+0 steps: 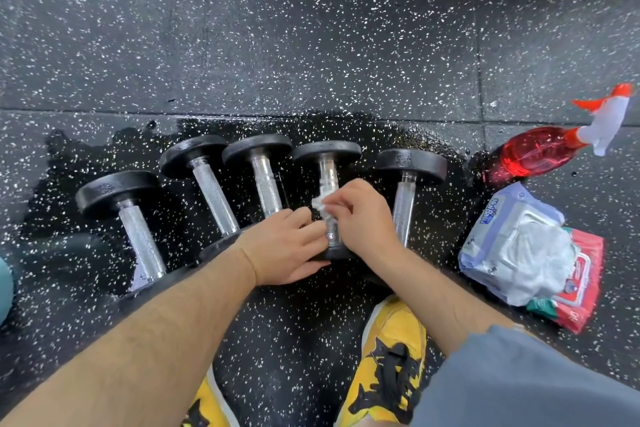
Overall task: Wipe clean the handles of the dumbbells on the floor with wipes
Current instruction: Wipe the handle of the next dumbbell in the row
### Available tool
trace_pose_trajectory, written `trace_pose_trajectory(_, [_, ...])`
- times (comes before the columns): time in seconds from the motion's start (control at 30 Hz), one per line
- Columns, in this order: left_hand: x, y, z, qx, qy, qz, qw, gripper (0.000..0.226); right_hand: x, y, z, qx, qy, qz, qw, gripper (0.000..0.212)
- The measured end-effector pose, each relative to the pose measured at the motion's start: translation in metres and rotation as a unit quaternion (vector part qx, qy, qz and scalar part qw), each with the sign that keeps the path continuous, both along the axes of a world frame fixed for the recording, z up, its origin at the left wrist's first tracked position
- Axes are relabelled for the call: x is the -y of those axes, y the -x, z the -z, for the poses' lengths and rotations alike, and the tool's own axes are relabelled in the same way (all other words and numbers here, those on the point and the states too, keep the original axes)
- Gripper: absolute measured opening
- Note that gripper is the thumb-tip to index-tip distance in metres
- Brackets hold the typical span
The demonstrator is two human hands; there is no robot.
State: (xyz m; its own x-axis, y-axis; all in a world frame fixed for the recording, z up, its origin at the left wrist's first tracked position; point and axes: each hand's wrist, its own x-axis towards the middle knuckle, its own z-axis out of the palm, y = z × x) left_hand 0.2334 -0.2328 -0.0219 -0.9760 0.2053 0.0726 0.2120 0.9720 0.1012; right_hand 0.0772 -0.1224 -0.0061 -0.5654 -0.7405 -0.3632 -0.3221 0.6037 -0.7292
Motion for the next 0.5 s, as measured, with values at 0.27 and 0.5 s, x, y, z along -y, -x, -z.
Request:
trace_pose_trajectory(0.27, [0.000, -0.001, 0.001, 0.008, -0.004, 0.002, 1.000, 0.036, -0.008, -0.006, -0.001, 0.014, 0.006, 0.082, 0.996, 0.019])
trace_pose_trajectory(0.5, [-0.002, 0.000, 0.002, 0.018, -0.012, -0.002, 1.000, 0.035, 0.001, 0.003, 0.011, 0.068, -0.042, 0.154, 0.985, 0.030])
